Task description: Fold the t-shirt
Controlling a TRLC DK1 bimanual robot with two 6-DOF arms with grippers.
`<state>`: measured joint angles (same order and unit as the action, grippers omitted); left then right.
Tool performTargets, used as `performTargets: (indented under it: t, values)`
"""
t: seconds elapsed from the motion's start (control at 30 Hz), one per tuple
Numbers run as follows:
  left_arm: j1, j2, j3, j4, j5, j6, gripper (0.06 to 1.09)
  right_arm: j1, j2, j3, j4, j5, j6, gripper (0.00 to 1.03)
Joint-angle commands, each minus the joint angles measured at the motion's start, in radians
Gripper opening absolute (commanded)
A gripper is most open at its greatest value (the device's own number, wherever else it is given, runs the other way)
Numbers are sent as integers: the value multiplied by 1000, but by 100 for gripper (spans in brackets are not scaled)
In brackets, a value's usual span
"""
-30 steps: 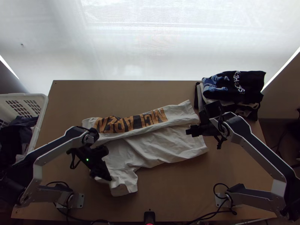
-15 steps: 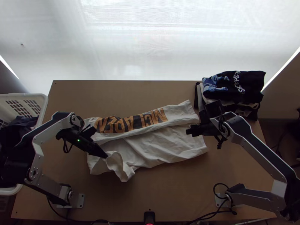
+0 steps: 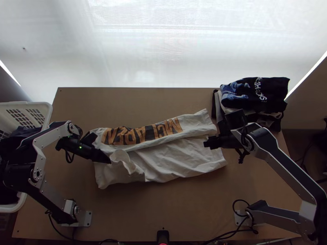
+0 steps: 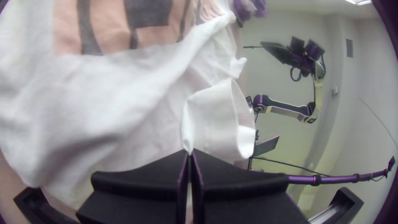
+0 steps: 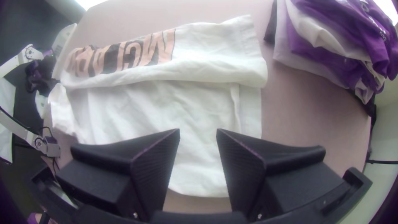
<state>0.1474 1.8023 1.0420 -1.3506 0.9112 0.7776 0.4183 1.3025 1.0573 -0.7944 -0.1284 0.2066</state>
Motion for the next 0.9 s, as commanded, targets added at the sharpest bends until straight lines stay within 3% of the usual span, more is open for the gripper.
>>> performTargets:
  t: [0.0, 0.03, 0.07, 0.13, 0.17, 0.33, 0.37, 0.43, 0.47, 0.63, 0.87]
  values:
    - [43, 0, 0, 82, -87, -140, 10, 4, -29, 1, -5, 1, -7, 44]
    - [44, -11, -2, 84, -100, -141, 18, 4, -34, 1, -5, 1, -10, 44]
    - [44, -27, -5, 85, -118, -143, 35, 4, -37, 4, -5, 1, -12, 44]
    - [44, -58, -5, 88, -158, -156, 89, 4, -43, 3, -6, 1, -12, 44]
    - [47, -84, -3, 97, -183, -169, 106, 4, -46, 0, -5, 1, -12, 44]
    - [29, -247, 10, 77, -334, -170, 104, 2, -80, -19, -6, 1, -7, 49]
    - [27, -278, 21, 59, -350, -170, 105, 2, -81, -22, -12, 0, -3, 59]
    - [18, -324, 50, -12, -362, -152, 105, 2, -72, -25, -55, -14, 28, 91]
    - [11, -347, 59, -39, -380, -140, 105, 2, -65, -34, -72, -39, 51, 97]
    - [-34, -431, 27, -61, -515, -140, 104, -42, -28, -120, -88, -123, 126, 97]
    - [-45, -468, -27, -70, -634, -173, 104, -196, 46, -145, -88, -163, 108, 93]
